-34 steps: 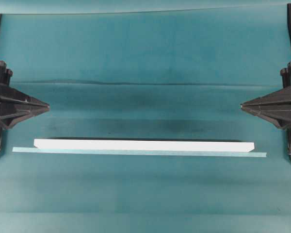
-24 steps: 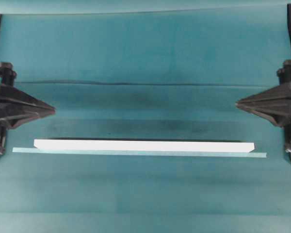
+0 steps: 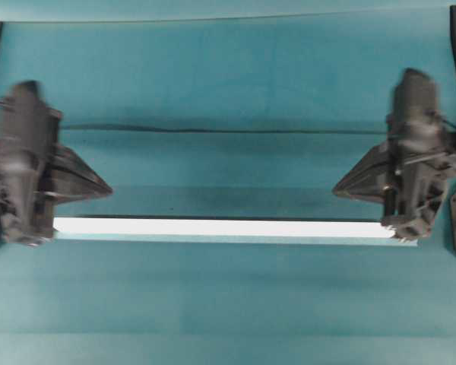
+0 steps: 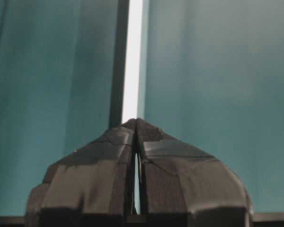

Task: Lift a wooden board with both hands.
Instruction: 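Move both open grippers down over the two ends of the white board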

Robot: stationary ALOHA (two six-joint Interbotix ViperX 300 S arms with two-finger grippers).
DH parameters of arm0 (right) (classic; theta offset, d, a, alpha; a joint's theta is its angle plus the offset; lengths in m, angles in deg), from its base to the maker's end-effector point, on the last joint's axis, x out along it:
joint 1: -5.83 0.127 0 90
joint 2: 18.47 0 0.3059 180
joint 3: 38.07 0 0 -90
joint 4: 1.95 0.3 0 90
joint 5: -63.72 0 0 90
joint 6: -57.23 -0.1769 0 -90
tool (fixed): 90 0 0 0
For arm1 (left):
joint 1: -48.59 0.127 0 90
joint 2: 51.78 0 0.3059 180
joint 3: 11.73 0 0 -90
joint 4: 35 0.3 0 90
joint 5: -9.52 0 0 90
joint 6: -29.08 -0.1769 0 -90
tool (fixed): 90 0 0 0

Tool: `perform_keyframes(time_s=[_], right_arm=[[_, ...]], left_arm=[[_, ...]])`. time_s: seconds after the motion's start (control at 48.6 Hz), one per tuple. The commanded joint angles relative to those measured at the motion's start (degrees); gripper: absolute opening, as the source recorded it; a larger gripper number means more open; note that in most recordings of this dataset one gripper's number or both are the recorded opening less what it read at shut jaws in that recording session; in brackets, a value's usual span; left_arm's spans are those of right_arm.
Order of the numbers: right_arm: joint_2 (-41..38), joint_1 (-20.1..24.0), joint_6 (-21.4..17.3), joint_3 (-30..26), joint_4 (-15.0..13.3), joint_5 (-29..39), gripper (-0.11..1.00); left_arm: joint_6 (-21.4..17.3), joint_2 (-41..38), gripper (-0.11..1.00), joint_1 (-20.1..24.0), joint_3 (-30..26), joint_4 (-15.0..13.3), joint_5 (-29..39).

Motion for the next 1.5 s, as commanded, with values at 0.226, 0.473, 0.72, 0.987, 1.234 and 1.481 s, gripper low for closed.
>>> perform_keyframes(time_s=[0.226,0.473,0.72,0.987,1.234,1.481], right_arm=[[-10.02,1.32,0.26,-8.35,-1.76,9.14,0.00],[-14.94,1.32,3.69,-12.04,-1.76,16.44,0.00],[-17.58,1.49,5.45,-13.89,-1.76,16.96,0.11],[-20.83,2.37,5.45,-15.03,-2.99,17.23,0.80],[-24.61,4.13,4.83,-15.03,-8.53,17.93,0.94],[-26.28,4.13,4.75,-13.45,-9.58,16.44,0.94]], left_arm=[[-4.57,-10.46,-0.02,-0.18,-8.70,0.70,10.11],[-7.12,-11.07,-0.02,-0.26,-9.23,0.53,11.78],[-4.75,-12.39,0.12,0.26,-9.67,0.53,17.05],[-4.83,-12.74,0.86,-0.09,-8.70,0.70,14.24],[-4.75,-15.38,0.96,0.00,-8.09,0.70,13.18],[-4.48,-20.30,0.97,0.53,-5.01,0.53,7.38]])
